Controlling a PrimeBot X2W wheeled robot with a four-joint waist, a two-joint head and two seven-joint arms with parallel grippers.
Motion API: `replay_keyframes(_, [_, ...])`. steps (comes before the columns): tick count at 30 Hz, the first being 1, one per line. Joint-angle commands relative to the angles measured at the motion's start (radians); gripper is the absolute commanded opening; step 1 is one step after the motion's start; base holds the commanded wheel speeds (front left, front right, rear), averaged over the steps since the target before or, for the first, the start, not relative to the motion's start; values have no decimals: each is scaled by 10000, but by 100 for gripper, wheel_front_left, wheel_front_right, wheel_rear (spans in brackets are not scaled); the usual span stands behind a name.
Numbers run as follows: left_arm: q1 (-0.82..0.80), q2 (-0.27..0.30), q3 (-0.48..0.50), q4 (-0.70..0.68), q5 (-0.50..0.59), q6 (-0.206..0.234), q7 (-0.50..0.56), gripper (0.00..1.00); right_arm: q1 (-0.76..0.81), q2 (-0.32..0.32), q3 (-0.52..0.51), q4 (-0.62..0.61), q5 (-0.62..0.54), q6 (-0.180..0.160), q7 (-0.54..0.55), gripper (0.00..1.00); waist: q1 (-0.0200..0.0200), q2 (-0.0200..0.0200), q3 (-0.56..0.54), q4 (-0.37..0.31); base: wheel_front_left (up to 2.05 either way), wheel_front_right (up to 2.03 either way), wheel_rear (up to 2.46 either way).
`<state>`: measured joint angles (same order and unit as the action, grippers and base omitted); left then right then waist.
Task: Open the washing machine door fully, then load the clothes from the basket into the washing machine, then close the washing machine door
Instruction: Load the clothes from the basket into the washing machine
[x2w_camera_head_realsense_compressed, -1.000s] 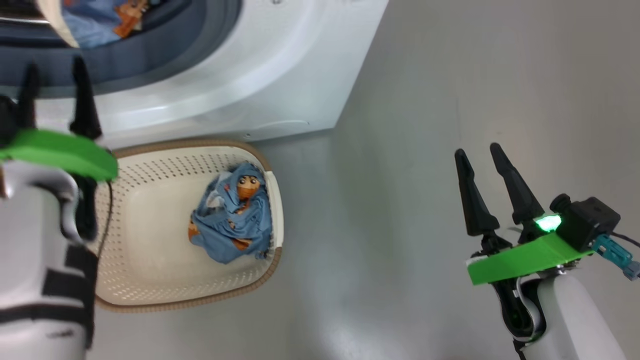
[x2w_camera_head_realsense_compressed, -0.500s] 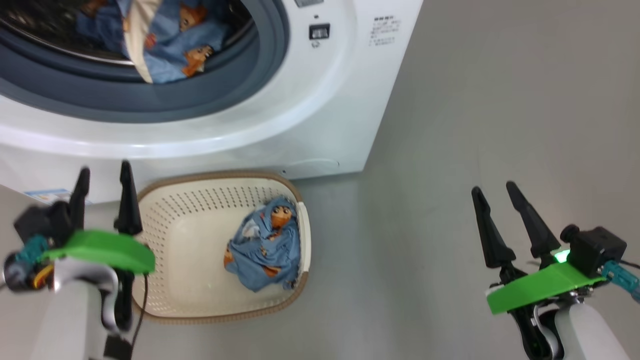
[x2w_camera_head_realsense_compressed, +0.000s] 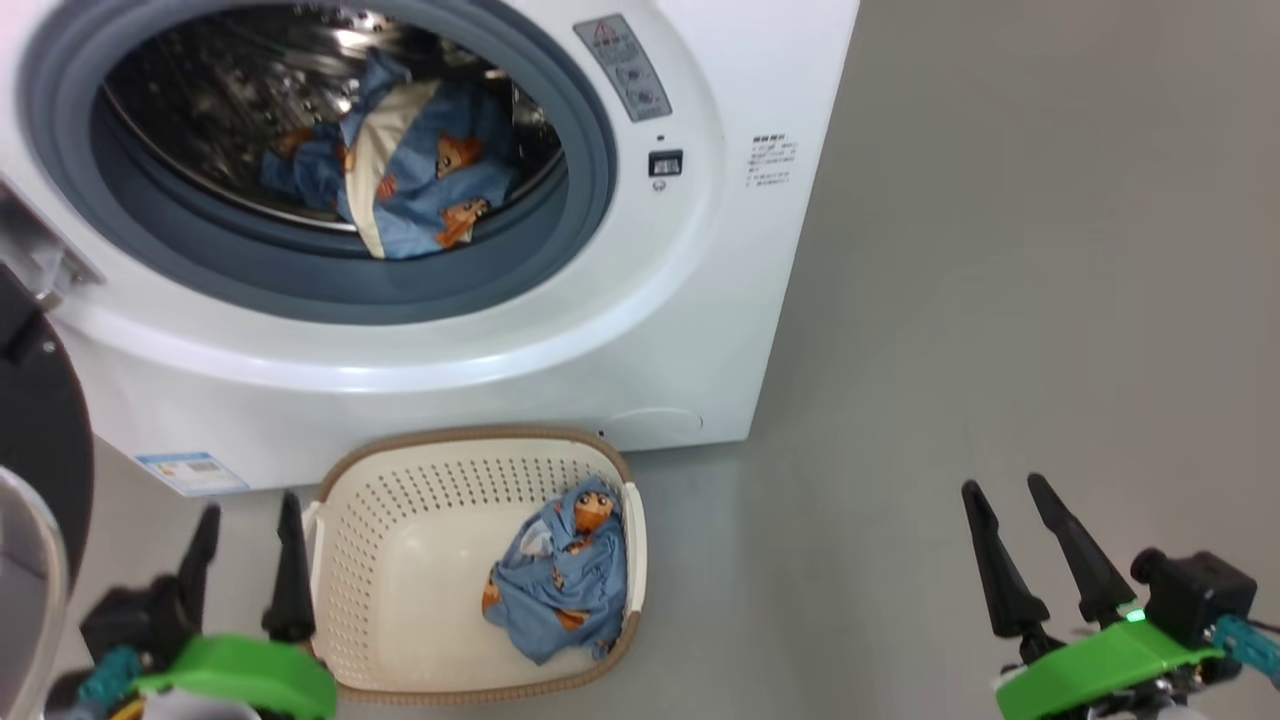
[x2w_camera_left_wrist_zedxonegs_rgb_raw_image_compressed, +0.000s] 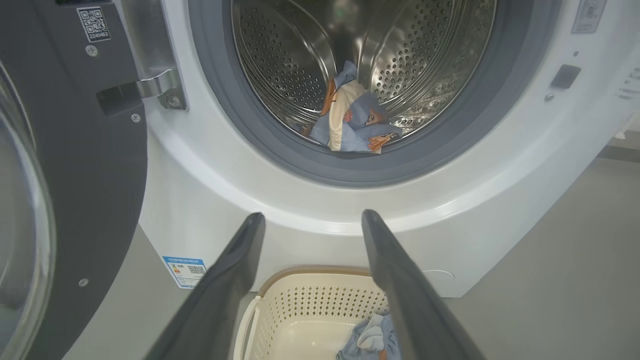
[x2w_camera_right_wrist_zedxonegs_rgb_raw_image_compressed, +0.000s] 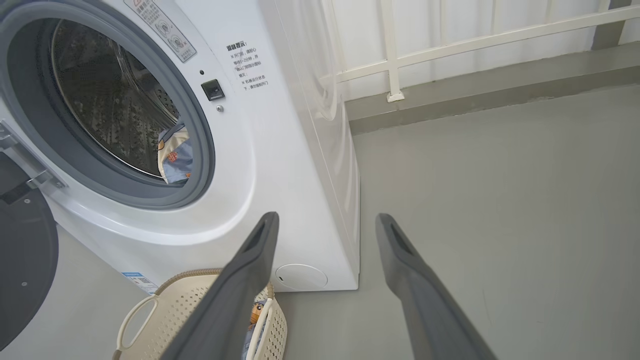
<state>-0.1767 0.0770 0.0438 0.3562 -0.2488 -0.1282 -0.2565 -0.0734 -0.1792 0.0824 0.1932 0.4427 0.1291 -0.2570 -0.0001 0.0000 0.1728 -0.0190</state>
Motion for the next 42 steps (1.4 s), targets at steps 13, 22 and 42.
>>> replay_keyframes(13, [2046,-164,774,-1751,309,-25,-53,100,897,-179,-112,-358,94,16,-48,100,1,0,-684,-121,0,0,0])
replay_keyframes(22, [2160,-237,793,-2024,419,-25,-53,100,856,-99,-146,-406,57,16,-48,100,1,0,-564,-111,0,0,0])
replay_keyframes(42, [-271,259,-1000,359,-633,-25,-53,100,-397,296,-189,-782,-185,16,-48,100,1,0,1775,-350,0,0,0])
